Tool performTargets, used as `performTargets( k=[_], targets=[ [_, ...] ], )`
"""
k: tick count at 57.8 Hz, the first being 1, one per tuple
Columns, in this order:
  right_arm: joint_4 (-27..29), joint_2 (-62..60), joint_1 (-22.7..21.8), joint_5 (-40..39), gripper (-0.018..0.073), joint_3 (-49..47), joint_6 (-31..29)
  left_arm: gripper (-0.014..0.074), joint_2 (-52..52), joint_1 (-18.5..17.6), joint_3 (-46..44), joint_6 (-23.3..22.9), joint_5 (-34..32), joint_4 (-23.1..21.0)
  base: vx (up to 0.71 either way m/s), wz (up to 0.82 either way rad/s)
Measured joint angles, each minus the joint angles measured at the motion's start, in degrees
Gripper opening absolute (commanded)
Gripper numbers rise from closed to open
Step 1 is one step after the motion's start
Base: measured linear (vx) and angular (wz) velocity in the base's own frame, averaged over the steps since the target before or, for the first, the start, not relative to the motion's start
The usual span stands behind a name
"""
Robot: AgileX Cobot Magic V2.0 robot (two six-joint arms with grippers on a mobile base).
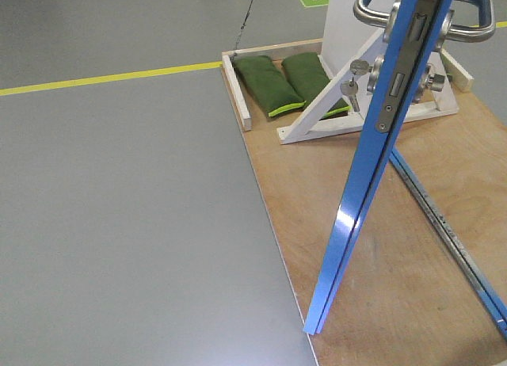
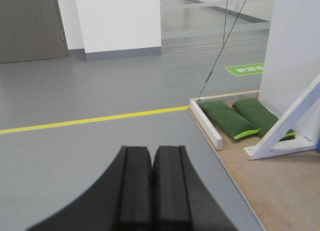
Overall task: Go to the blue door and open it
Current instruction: 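Pull the blue door open with the right gripper, swinging it outward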
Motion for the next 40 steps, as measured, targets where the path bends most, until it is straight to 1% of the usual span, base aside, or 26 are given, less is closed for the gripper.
performTargets(
  k=[40],
  targets=[
    [-0.4, 0.0, 0.3, -0.4, 0.0008, 0.0, 0.0, 0.0073, 0.0, 0.0, 0.0, 0.0, 0.0, 0.0, 0.0, 0.0]
  ],
)
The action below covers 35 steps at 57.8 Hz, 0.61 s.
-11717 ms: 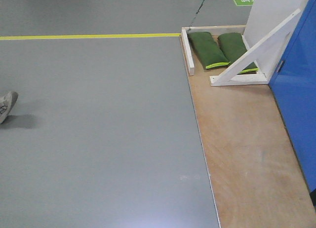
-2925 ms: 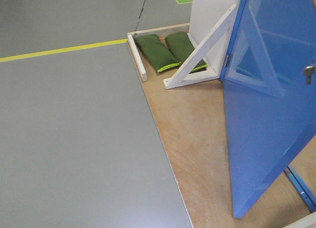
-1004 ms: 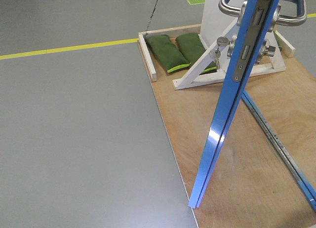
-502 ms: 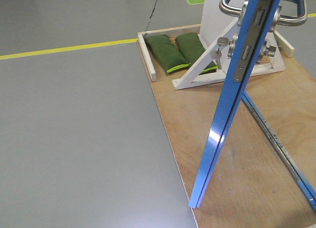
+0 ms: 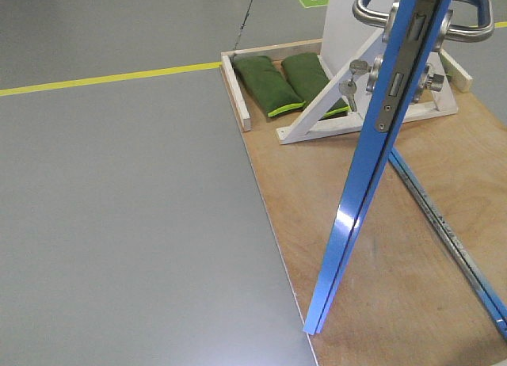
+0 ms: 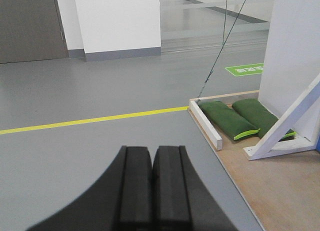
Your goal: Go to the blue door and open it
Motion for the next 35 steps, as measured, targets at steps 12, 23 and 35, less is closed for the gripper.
performTargets(
  k=[12, 23, 35],
  targets=[
    [-1.1, 0.0, -0.2, -0.2, 0.0008, 0.0, 0.0, 0.0073, 0.0, 0.0, 0.0, 0.0, 0.0, 0.0, -0.01, 0.04],
    [-1.7, -0.2, -0.5, -0.6, 0.0008, 0.0, 0.0, 0.0073, 0.0, 0.0, 0.0, 0.0, 0.0, 0.0, -0.01, 0.13],
    [-0.1, 0.3, 0.0, -1.2, 0.0008, 0.0, 0.0, 0.0073, 0.0, 0.0, 0.0, 0.0, 0.0, 0.0, 0.0, 0.13]
  ],
)
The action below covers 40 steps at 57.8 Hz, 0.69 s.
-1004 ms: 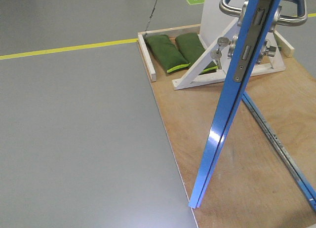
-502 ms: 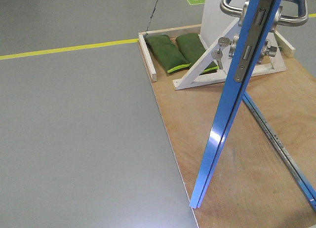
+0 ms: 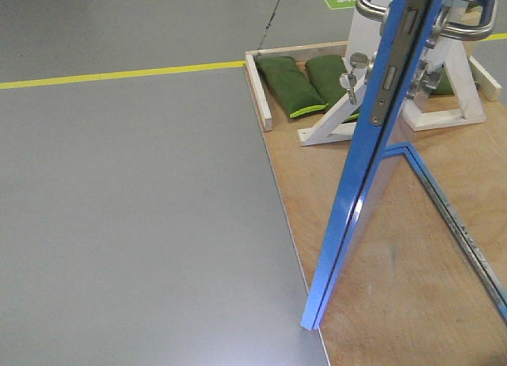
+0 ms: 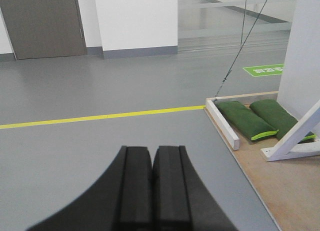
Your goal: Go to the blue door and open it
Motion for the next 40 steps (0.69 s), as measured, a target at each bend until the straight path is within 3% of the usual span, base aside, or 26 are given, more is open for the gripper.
performTargets(
  k=[40],
  targets=[
    [0.9, 0.1, 0.8, 1.8, 0.0008, 0.0, 0.0, 0.0073, 0.0, 0.0, 0.0, 0.0, 0.0, 0.0, 0.02, 0.12]
  ],
)
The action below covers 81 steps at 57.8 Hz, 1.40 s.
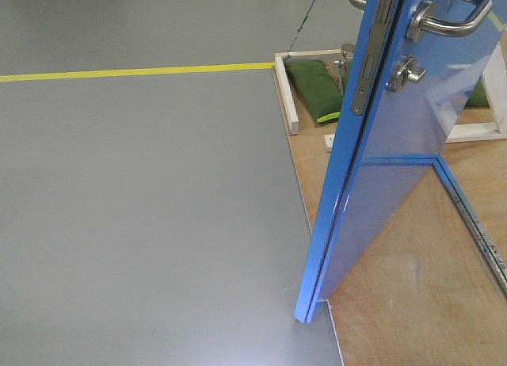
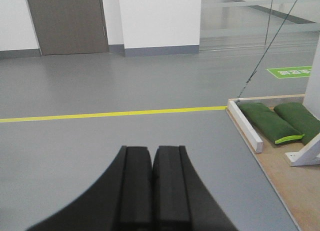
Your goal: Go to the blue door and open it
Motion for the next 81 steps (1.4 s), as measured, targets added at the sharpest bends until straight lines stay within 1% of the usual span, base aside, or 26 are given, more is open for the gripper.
performTargets(
  k=[20, 22, 81],
  targets=[
    [-1.5, -0.5, -0.5, 1.3, 0.0008, 0.0, 0.0, 0.0073, 0.0, 0.0, 0.0, 0.0, 0.0, 0.0, 0.05, 0.11],
    [-0.8, -0.5, -0.5, 1.4, 0.0008, 0.0, 0.0, 0.0073, 0.0, 0.0, 0.0, 0.0, 0.0, 0.0, 0.08, 0.12],
    [0.5, -0.6, 0.2, 3.5, 0.0008, 0.0, 0.0, 0.0073, 0.0, 0.0, 0.0, 0.0, 0.0, 0.0, 0.1, 0.07]
  ],
)
